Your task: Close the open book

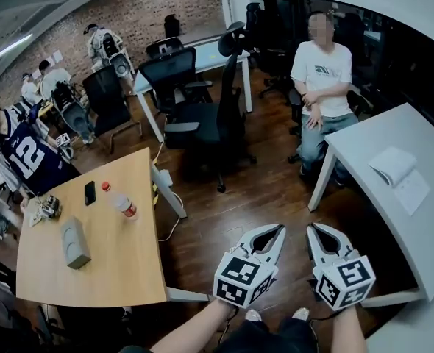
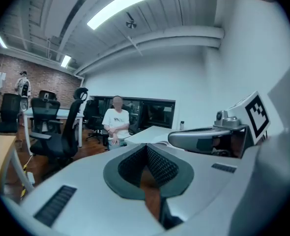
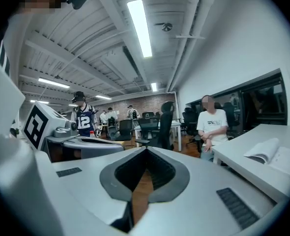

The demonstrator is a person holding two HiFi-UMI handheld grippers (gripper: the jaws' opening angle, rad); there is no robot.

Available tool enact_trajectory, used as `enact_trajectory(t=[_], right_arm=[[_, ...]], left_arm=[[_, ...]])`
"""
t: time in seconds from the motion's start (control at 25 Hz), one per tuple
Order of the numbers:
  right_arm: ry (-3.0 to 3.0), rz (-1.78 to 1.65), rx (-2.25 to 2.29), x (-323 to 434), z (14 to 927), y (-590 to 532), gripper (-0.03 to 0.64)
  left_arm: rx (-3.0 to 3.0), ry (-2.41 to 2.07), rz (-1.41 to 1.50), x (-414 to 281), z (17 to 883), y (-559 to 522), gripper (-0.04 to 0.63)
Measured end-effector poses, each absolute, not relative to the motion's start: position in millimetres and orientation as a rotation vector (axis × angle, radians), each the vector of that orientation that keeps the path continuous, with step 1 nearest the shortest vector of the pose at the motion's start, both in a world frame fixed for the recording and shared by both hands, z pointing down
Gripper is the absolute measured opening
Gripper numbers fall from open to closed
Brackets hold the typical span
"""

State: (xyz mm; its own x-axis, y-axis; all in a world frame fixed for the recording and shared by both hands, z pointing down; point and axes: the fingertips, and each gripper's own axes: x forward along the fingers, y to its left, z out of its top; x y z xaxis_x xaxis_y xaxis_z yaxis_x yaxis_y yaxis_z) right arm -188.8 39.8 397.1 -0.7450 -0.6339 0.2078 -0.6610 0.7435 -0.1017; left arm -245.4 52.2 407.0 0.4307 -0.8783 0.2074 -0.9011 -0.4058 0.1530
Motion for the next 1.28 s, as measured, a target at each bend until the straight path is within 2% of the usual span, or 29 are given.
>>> enact_trajectory(t=[0.4, 0.76, 1.0, 1.28], right_arm=[[-2.627, 0.383, 1.446, -30, 415, 18, 0.005], [-2.614, 0.424, 1.572, 81, 417, -23, 0.005], [-2.606, 0.399, 1.611, 136, 406, -50, 0.005], [-2.534, 0.426, 1.677, 167, 424, -87, 0.005]], left_arm=[[2.62, -1.227, 0.246, -98, 413, 17, 0.005], [2.646, -1.139, 0.343, 4, 423, -25, 0.005], [2.658, -1.113, 0.347, 56, 419, -53, 0.005], [2.676, -1.022, 0.367, 87, 435, -97, 0.005]])
